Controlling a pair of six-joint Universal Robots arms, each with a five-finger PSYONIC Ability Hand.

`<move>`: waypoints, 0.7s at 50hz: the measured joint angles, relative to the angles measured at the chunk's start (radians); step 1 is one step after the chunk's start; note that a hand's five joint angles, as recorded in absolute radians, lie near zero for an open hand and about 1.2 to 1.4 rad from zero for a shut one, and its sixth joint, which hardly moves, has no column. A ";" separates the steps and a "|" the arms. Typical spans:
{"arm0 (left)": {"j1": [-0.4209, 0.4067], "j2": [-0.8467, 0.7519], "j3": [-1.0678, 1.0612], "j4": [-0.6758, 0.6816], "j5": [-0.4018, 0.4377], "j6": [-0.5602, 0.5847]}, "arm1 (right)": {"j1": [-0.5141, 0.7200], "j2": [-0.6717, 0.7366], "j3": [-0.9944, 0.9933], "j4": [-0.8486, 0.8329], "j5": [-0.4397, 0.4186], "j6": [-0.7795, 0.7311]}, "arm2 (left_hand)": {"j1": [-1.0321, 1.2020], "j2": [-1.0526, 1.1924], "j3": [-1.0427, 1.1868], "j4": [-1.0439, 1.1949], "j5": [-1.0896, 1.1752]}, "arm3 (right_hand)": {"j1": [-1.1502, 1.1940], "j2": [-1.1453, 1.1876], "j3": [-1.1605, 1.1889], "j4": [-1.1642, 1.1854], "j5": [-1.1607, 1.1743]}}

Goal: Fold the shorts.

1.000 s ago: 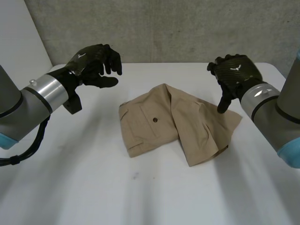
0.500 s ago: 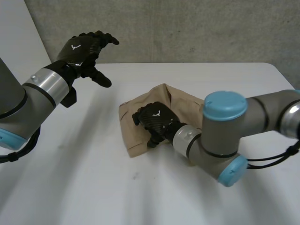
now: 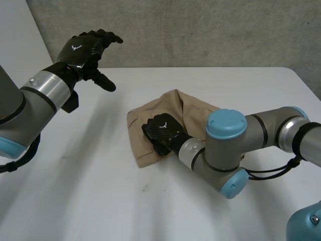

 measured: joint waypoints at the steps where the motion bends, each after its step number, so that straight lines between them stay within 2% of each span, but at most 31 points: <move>1: 0.000 0.000 0.000 0.000 0.000 0.000 | 0.000 -0.002 0.001 0.001 -0.001 0.000 | 0.000 0.000 0.000 0.000 0.000 | 0.000 0.000 0.000 0.000 0.002; 3: 0.000 0.000 0.000 0.000 0.000 0.000 | 0.000 -0.004 0.005 0.002 0.000 0.000 | 0.000 0.000 0.000 0.000 0.000 | -0.018 -0.021 -0.024 -0.027 -0.018; 4: 0.000 0.000 0.000 0.000 0.000 0.000 | 0.001 -0.008 0.010 0.003 0.002 0.000 | 0.000 0.000 0.000 0.000 0.000 | -0.120 -0.158 -0.162 -0.161 -0.127; 8: -0.001 0.000 0.000 0.000 -0.001 0.000 | 0.006 -0.020 0.026 0.006 0.008 0.000 | 0.000 0.000 0.000 0.000 0.000 | -0.240 -0.304 -0.316 -0.326 -0.276; 27: -0.002 -0.001 -0.003 -0.002 -0.001 0.000 | 0.019 -0.010 0.048 0.000 0.016 -0.003 | -0.028 -0.012 0.000 -0.010 -0.010 | -0.281 -0.340 -0.362 -0.371 -0.325; 29: -0.002 -0.001 -0.003 -0.002 -0.001 0.000 | 0.019 -0.006 0.049 0.002 0.017 -0.003 | -0.028 -0.012 0.000 -0.010 -0.010 | -0.331 -0.425 -0.436 -0.453 -0.405; 35: -0.001 -0.002 -0.003 0.000 0.000 0.000 | 0.020 -0.004 0.052 0.004 0.016 -0.003 | -0.028 -0.013 0.000 -0.010 -0.010 | -0.360 -0.449 -0.478 -0.506 -0.457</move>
